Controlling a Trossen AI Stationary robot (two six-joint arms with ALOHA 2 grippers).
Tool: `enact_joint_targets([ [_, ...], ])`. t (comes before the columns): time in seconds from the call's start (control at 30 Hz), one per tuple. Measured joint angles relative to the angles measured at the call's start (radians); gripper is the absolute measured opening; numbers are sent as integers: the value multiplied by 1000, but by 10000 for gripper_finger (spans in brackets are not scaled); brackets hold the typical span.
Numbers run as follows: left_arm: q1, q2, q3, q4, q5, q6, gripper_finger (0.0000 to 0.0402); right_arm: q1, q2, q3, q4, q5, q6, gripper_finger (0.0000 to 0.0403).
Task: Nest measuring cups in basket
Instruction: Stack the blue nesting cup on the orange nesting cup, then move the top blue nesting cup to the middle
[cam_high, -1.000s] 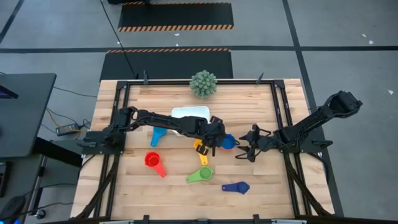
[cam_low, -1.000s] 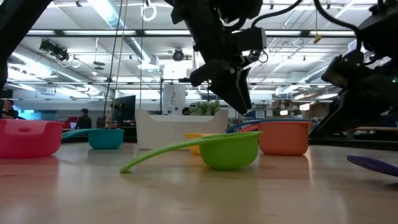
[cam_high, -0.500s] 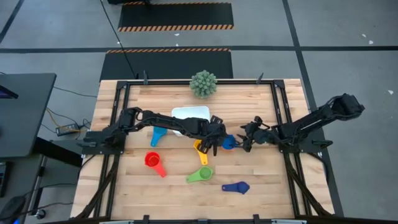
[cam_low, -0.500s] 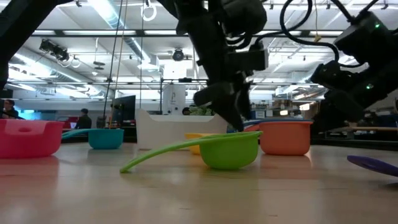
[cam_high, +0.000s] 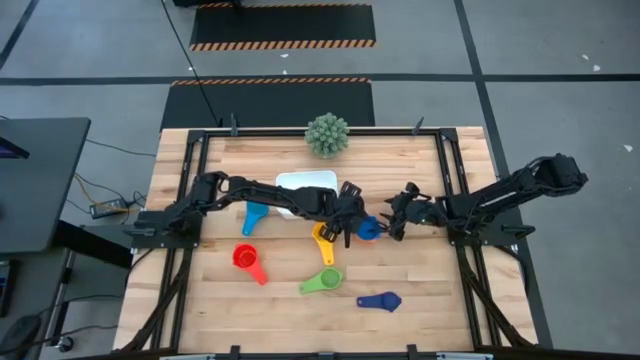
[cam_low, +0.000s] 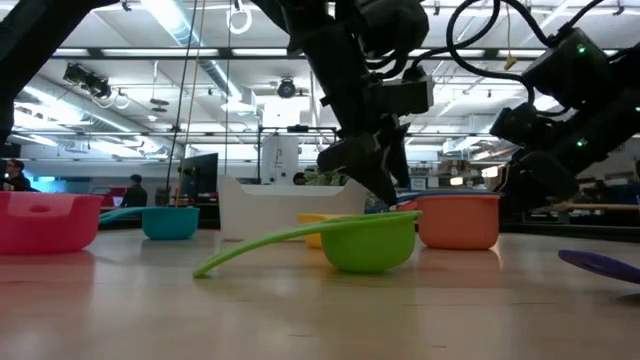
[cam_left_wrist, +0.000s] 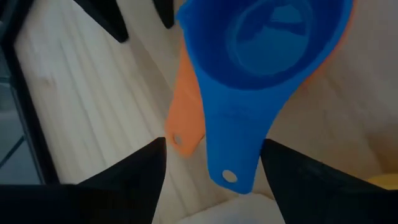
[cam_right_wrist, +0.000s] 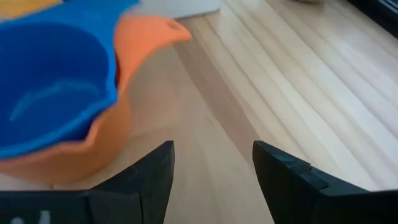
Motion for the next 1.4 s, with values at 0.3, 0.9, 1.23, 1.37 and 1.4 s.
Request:
enact_joint_targets([
  [0.3,11,14,0,67,20,46,265,-38,0,0,78,-82,-74,224],
  [0.9,52,32,0,190,21,146,265,-91,48,1,167,-189,-145,224],
  [1.23,43,32,0,133,-21,156,265,-91,19,0,124,-157,-136,224],
  [1.37,46,32,0,100,-21,145,265,-91,0,0,85,-131,-114,224],
  [1.4,49,32,0,102,-21,145,265,-91,0,0,85,-131,-112,224],
])
